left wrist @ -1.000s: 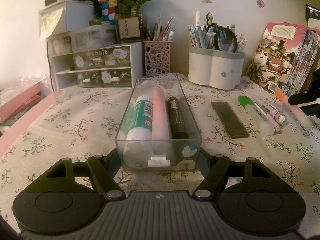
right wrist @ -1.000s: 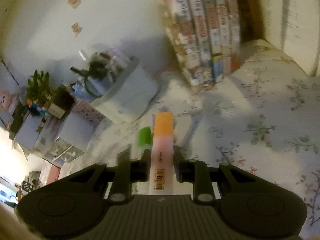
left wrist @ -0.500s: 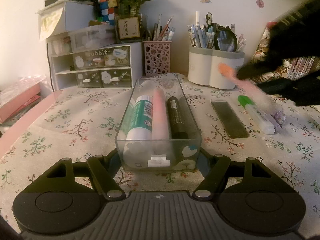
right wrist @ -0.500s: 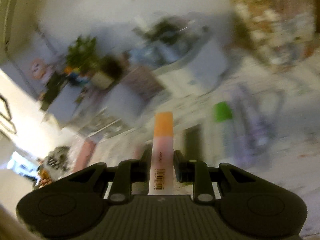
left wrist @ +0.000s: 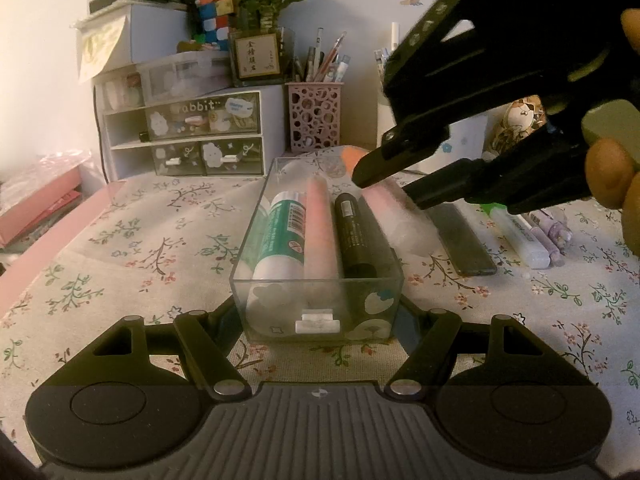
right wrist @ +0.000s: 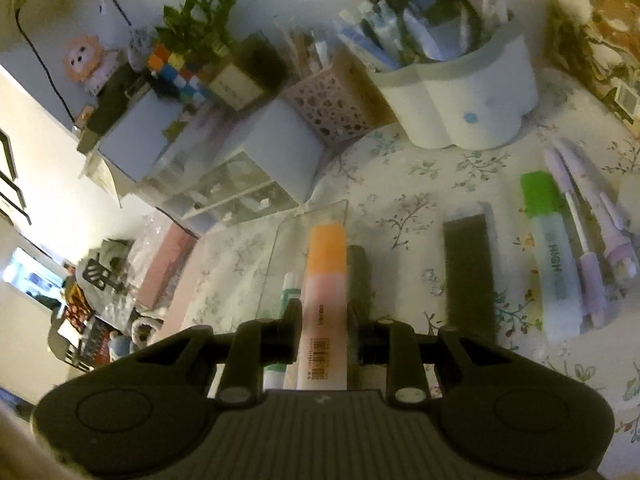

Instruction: Organize stationery

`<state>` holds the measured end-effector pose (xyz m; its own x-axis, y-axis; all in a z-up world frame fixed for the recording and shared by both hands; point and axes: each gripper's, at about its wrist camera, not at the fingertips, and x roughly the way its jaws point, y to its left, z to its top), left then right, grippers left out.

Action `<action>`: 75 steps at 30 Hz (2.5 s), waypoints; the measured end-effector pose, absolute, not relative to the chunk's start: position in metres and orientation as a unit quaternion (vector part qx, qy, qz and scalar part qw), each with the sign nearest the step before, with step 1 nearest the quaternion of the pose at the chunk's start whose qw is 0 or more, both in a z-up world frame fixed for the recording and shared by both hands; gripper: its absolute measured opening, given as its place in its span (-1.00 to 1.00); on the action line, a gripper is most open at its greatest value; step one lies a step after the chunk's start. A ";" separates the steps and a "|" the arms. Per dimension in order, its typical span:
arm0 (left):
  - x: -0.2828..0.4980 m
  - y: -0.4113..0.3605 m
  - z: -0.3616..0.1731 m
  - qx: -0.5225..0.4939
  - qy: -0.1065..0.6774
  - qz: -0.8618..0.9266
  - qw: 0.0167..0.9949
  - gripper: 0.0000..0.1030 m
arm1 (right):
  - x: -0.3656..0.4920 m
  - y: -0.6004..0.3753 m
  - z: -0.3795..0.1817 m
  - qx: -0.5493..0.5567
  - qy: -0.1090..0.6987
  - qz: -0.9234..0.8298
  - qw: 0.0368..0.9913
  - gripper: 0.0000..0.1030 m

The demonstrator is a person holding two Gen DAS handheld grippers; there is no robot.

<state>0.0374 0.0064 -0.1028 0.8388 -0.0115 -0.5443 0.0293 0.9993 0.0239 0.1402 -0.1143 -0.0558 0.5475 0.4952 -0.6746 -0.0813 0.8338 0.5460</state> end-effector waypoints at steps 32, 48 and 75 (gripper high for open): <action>0.039 0.006 -0.103 0.016 0.284 -0.011 0.959 0.41 | 0.132 -0.082 -0.046 0.110 0.431 0.182 0.877 -0.54; 0.038 0.005 -0.103 0.020 0.283 -0.018 0.959 0.41 | 0.238 -0.022 -0.044 -0.147 0.513 0.310 0.787 -0.37; 0.036 0.004 -0.103 0.019 0.283 -0.018 0.959 0.41 | 0.236 -0.019 -0.038 -0.104 0.562 0.254 0.780 0.27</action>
<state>0.0361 0.0041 -0.1034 0.8395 -0.0245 -0.5429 0.0459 0.9986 0.0259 0.2357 -0.0189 -0.0384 0.2392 0.2784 -0.9302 -0.5131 0.8496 0.1223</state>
